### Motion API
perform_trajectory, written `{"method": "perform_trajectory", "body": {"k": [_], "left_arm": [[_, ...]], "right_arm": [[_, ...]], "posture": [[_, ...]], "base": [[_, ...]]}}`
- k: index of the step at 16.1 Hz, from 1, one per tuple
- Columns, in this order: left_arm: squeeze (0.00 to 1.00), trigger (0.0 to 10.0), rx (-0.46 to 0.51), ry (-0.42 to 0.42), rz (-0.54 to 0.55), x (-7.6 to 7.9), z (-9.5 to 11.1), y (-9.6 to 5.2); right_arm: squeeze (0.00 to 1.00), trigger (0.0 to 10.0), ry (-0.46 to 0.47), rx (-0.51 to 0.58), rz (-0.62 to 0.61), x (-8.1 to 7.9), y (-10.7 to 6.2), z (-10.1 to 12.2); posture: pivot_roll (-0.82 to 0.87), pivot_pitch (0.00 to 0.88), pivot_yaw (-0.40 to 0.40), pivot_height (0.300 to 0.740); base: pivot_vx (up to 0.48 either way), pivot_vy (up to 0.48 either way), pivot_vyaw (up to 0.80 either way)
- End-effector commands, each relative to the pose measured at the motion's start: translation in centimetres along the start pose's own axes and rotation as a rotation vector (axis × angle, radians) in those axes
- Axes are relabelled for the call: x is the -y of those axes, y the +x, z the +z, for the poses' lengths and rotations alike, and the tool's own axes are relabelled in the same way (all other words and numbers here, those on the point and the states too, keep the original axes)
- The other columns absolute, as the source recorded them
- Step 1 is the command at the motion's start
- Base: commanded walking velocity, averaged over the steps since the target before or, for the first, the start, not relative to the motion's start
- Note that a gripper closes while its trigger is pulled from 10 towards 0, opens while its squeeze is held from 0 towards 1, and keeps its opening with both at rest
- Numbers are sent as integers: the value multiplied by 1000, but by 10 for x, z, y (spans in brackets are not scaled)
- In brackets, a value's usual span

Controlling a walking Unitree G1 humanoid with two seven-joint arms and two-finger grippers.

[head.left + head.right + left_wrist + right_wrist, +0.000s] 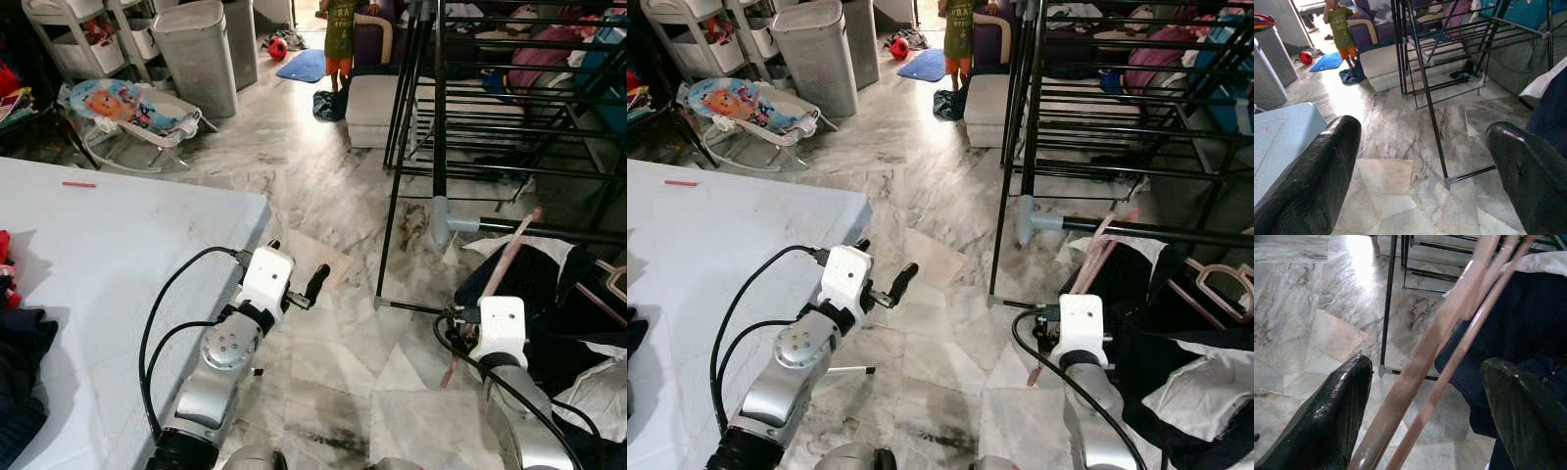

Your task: Hang hanger

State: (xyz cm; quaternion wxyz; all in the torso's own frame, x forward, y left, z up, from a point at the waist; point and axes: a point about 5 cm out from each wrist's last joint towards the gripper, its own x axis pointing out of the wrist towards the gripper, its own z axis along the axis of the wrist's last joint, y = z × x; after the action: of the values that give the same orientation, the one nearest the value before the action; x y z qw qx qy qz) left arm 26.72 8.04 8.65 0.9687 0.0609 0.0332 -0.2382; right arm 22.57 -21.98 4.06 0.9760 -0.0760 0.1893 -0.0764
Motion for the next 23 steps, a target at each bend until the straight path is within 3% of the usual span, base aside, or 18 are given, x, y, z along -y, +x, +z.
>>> {"method": "perform_trajectory", "body": {"k": [1, 7, 11, 12, 16, 23], "left_arm": [[0, 10000, -14, 14, -5, 0, -2, -1], [0, 10000, -17, 12, 9, -1, -3, -2], [0, 10000, -4, 16, 23, -4, 1, 1], [0, 10000, 2, 32, 36, -7, 2, 1], [0, 10000, 21, 61, 94, -20, 10, 2], [0, 10000, 2, 50, 103, -17, 3, -5]], "right_arm": [[1000, 10000, 4, 10, 0, -1, 2, 5], [1000, 10000, -86, 126, -79, 9, -4, 24], [1000, 10000, -115, 261, -132, 16, -19, 41], [1000, 10000, -140, 299, -148, 17, -27, 44], [1000, 10000, -177, 359, -178, 16, -28, 55], [1000, 10000, -118, 278, -223, 18, -31, 40]], "posture": [[-40, 0, 75, 740], [-44, 0, 66, 740], [-51, 0, 62, 740], [-47, 0, 58, 740], [-32, 0, 48, 740], [-28, 0, 34, 740]], "base": [[0, 0, 0], [0, 0, 0], [0, 0, 0], [0, 0, 0], [0, 0, 0], [-308, 0, 0]]}}
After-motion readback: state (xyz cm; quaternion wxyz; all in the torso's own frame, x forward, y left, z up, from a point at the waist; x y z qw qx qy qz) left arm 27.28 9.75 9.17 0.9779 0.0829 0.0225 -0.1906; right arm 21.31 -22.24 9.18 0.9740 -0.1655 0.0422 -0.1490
